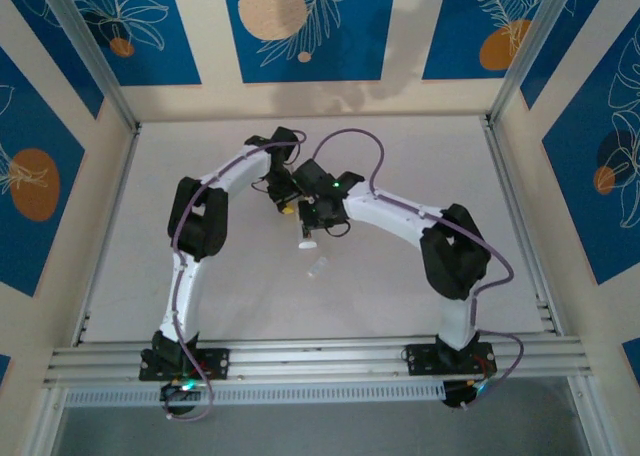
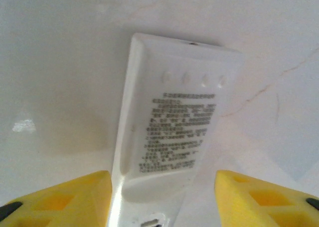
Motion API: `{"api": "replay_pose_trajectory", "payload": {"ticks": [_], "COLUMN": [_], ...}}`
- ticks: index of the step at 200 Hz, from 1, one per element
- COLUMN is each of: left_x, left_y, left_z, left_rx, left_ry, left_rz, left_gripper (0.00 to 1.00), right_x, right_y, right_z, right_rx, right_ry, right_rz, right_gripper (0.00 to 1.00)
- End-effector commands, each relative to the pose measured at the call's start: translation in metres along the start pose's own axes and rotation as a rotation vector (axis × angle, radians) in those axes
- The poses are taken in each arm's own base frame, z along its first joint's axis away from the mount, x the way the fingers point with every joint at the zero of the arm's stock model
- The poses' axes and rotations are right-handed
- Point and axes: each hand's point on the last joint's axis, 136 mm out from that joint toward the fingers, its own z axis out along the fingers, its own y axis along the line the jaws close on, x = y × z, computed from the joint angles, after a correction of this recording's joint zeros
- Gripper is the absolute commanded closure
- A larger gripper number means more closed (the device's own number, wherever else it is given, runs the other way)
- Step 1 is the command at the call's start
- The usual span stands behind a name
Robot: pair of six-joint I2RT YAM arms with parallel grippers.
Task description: Load the batteries into the remote control
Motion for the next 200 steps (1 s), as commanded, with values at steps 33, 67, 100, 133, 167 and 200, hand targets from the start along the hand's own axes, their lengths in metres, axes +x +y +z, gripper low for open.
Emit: {"api": "replay_pose_trajectory", "payload": {"ticks": [33,67,100,133,167,200], "left_x": [-0.004,0.021,0.042,0.05,0.05,0.053], "left_y": [-0.044,-0.043,-0.002,0.011,0.022,0.036], "left_z": [-0.091,-0.165,-0.188,-0.152,-0.142,-0.16], "left_rx": [0.135,0.168,0.078,0.058,0.025,-0.006], "left_ry": [-0.096,-0.212,-0.322,-0.25,-0.249,-0.293], "left_rz": [0.06,0.181,0.216,0.18,0.143,0.135], "left_gripper": [0.29,0.26,0.25,0.25,0.25,0.22], "right_x": [0.032,0.075,0.088,0.096,0.11,0.122], "right_y": [-0.02,-0.029,-0.023,-0.011,-0.007,0.006], "right_z": [-0.04,-0.024,-0.016,-0.008,0.012,0.03], "right_rx": [-0.054,0.023,0.04,0.026,0.111,0.162], "right_ry": [-0.064,0.05,0.099,0.118,0.155,0.197], "right_rz": [0.253,0.344,0.272,0.255,0.29,0.249], "right_gripper": [0.78,0.73,0.54,0.5,0.45,0.44]}}
